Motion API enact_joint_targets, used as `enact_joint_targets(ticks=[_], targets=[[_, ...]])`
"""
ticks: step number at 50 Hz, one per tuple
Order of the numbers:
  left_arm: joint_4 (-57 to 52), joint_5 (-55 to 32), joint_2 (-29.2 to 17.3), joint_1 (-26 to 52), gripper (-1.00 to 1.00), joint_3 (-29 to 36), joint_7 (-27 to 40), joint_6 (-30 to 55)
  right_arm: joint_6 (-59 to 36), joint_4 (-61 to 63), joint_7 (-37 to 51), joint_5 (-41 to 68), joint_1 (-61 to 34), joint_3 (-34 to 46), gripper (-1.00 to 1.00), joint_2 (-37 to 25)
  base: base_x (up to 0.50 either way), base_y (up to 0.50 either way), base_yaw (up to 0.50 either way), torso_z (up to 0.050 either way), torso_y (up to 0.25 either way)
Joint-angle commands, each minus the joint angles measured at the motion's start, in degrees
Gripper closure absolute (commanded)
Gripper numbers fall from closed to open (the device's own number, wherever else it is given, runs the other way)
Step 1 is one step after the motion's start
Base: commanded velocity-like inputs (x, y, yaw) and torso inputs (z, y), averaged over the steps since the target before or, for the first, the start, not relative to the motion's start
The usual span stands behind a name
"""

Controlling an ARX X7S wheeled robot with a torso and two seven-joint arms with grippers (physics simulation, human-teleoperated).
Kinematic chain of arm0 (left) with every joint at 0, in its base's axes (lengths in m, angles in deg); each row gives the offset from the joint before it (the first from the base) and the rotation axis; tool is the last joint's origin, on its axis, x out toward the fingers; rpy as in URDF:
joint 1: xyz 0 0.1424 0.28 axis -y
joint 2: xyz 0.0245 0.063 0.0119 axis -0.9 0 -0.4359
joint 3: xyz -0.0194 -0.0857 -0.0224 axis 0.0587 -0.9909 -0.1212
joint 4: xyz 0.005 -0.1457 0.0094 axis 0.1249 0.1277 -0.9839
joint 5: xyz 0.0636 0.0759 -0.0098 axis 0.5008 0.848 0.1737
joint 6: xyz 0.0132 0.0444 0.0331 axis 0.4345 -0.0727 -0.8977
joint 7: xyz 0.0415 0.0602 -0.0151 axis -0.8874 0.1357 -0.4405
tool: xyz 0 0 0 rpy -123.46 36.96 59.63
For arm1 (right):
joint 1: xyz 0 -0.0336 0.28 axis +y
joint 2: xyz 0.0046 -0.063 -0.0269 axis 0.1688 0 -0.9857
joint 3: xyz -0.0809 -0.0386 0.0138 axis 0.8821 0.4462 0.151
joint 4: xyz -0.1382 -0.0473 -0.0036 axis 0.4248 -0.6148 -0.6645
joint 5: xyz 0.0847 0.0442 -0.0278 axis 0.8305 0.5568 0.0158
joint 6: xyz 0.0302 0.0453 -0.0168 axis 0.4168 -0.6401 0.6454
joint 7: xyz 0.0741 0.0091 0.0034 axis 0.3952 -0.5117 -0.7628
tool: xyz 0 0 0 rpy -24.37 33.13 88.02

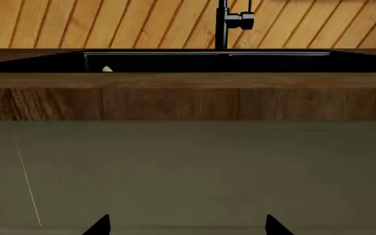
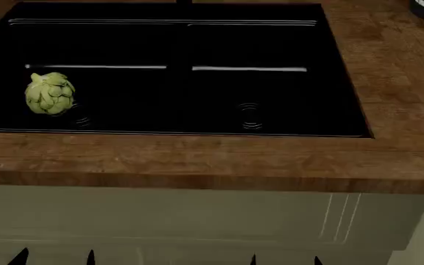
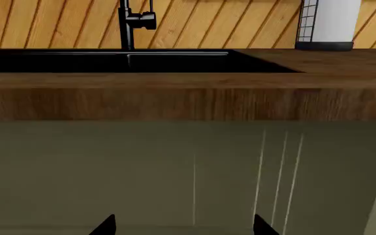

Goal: Pick the apple from the counter and place it in the sink

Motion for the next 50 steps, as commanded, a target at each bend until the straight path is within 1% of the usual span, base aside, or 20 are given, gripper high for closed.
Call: enact_joint_targets(ticks=[1,8,24,27,28,32,36,39,40,41,50], targets=[[-0.8,-0.3,-0.3,-0.4,-1.00,0.3,0.3,0.5,0.0,0.6,0.8,0.6,0.4,0.8,-1.00,-0.6,0.00,0.00,0.00,0.000,0.000],[-0.9,-2.0,-2.1,-0.1,-1.00,2.3,2.1,0.4,-0.7,1.2,2.8,1.8,0.2,2.6,-1.00,-2.1,0.00,0.00,0.00,0.000,0.000],[-1.7,-3.0,-4.0,-0.6,-1.00,4.0,4.4,-0.2,-0.8,2.0,5.0,2.9,0.2,5.0,-1.00,-3.7,0.00,0.00,0.00,0.000,0.000],[-4.1,-2.7,-4.4,-1.3,-1.00,4.3,5.1,0.3,-2.3,5.9,5.2,2.9,0.9,5.5,-1.00,-4.2,0.00,0.00,0.00,0.000,0.000],[-4.5,-1.1,-4.7,-1.5,-1.00,4.7,6.0,-0.2,-3.0,7.3,5.4,2.8,1.0,5.7,-1.00,-4.4,0.00,0.00,0.00,0.000,0.000],[-8.6,-2.6,-5.1,-2.0,-1.00,4.6,5.7,2.3,-4.8,11.8,5.9,2.4,1.2,6.1,-1.00,-5.2,0.00,0.00,0.00,0.000,0.000],[-11.4,-2.1,-6.0,-1.8,-1.00,4.3,6.6,3.4,-7.5,15.7,6.2,2.2,1.1,6.5,-1.00,-6.0,0.00,0.00,0.00,0.000,0.000],[-12.0,-2.3,-6.3,-1.5,-1.00,4.1,7.1,3.7,-7.9,16.5,6.4,2.4,0.9,6.7,-1.00,-6.2,0.00,0.00,0.00,0.000,0.000],[-20.1,-2.8,-7.7,1.1,-1.00,3.0,6.9,8.3,-15.7,25.1,6.3,1.9,-1.0,6.3,-1.00,-7.7,0.00,0.00,0.00,0.000,0.000],[-20.3,-2.9,-7.8,1.1,-1.00,3.1,6.8,8.1,-15.9,26.8,6.4,1.9,-0.9,6.4,-1.00,-7.8,0.00,0.00,0.00,0.000,0.000],[-21.0,-3.0,-8.3,0.9,-1.00,3.0,7.7,6.7,-16.4,28.8,7.0,1.7,-1.3,6.9,-1.00,-8.5,0.00,0.00,0.00,0.000,0.000]])
